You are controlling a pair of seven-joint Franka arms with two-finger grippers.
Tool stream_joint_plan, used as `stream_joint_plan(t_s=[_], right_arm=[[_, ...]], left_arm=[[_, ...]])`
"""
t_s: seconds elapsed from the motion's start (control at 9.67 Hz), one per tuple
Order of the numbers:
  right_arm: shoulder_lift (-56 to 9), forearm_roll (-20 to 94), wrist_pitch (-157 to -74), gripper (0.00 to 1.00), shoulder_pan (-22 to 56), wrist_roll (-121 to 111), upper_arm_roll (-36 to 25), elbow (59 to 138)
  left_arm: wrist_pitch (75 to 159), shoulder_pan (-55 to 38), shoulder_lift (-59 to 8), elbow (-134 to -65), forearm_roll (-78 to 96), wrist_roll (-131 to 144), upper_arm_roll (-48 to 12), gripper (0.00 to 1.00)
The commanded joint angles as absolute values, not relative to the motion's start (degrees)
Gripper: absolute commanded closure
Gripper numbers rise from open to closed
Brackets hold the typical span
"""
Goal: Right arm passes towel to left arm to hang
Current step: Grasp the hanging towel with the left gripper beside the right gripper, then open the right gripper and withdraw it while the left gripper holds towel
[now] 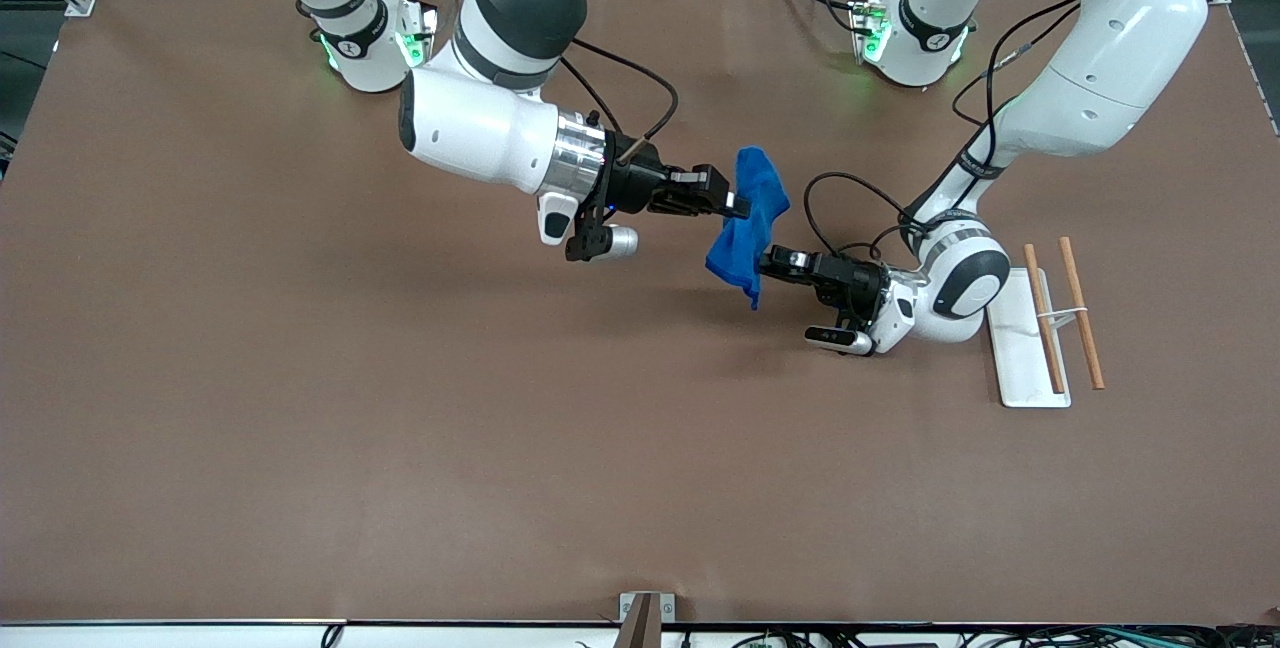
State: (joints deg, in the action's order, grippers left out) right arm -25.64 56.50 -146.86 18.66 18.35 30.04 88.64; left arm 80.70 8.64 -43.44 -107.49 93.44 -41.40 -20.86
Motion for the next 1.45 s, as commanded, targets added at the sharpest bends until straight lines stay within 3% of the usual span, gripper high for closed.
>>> stream_joint_plan(t_s=[0.0,0.41,0.62,0.72,0.83,1.03,1.24,1.34], right_arm=[[-26.1,57.7,-147.2,1.00,18.8,18.9,30.5,87.6],[-26.1,57.7,-147.1,1.00,18.8,19.2,30.5,87.6],[-26.1,57.6,-146.9,1.00,18.6,19.6,30.5,87.7],[-25.9,57.0,-145.3,0.65,17.7,21.9,30.4,87.9],[-24.5,54.8,-141.0,0.01,16.1,22.5,29.7,89.7],[-20.0,45.7,-135.9,0.00,9.3,22.7,29.3,96.4],[-18.0,32.7,-125.0,0.00,1.0,23.0,29.0,97.2],[-16.6,26.3,-120.5,0.00,-0.7,23.2,25.7,97.2]], left_arm=[[81.2,9.0,-43.7,-108.2,94.2,-41.5,-21.0,0.47],[79.4,9.8,-43.6,-106.3,93.8,-38.8,-20.9,0.98],[79.3,11.2,-43.0,-102.1,93.3,-27.7,-20.8,1.00],[79.5,11.8,-42.4,-100.0,93.1,-22.9,-20.5,1.00],[80.8,11.8,-40.8,-98.5,91.5,-16.7,-19.6,1.00],[83.6,12.5,-37.8,-95.4,86.9,-5.9,-18.1,1.00],[86.6,12.7,-34.9,-92.1,80.5,3.6,-16.2,1.00],[89.3,12.7,-33.8,-91.1,76.2,7.2,-15.6,1.00]])
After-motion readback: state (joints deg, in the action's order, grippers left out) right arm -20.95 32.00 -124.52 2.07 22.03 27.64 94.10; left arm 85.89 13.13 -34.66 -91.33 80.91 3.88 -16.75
